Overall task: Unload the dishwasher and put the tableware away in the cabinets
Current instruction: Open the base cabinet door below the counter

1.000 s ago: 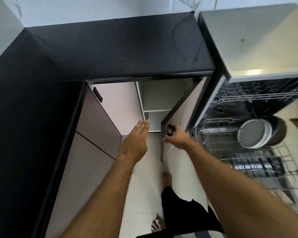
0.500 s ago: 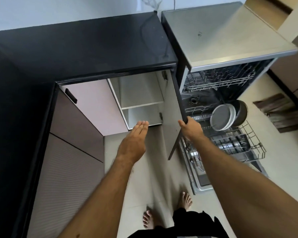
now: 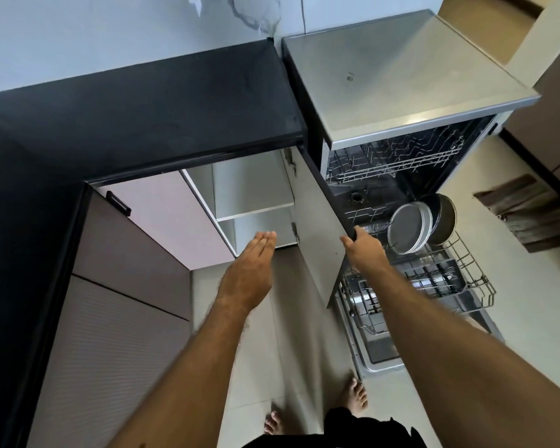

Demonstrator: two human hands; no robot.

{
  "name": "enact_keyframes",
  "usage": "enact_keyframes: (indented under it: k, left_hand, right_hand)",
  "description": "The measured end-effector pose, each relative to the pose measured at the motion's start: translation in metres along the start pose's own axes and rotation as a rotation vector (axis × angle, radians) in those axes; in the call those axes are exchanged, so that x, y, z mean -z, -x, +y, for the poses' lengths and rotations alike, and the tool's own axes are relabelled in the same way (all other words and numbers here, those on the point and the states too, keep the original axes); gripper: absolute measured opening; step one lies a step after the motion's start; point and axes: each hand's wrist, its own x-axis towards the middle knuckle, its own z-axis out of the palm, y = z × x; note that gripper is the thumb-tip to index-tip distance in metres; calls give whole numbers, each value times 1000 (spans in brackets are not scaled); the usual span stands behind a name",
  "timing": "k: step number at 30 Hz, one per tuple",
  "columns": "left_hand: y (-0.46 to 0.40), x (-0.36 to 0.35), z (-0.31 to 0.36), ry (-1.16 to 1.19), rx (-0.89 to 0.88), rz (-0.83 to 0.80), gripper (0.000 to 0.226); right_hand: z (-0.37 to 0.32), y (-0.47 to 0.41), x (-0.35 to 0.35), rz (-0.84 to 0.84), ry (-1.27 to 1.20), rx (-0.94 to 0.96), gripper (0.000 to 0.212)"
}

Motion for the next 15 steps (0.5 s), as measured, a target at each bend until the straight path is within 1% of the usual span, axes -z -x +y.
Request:
enact_keyframes:
  k: [3, 6, 7, 10, 11, 13, 15]
  left_hand:
    - [-4, 3, 9, -18, 16, 14, 73]
    - [-11, 7, 19, -41, 12, 18, 74]
    - [-14, 9, 24, -42, 12, 26, 75]
    - [-27, 14, 36, -78, 9, 53, 73]
    - [-31, 15, 39, -97, 1, 59, 72]
    - [-38, 16, 44, -134, -9, 64, 71]
    - [-43, 18, 51, -149, -26, 69, 71]
  right_hand:
    - [2, 1, 9, -66, 19, 29, 44]
    - [10, -1, 12, -142, -29, 57, 39]
    - [11, -1, 15, -157, -31, 77, 43]
    - [10, -3, 23, -144, 54, 158, 74]
    - [7, -2, 29, -127, 82, 178, 80]
    - [0, 4, 40, -104, 119, 206, 84]
    - [0, 8, 50, -73, 146, 219, 83]
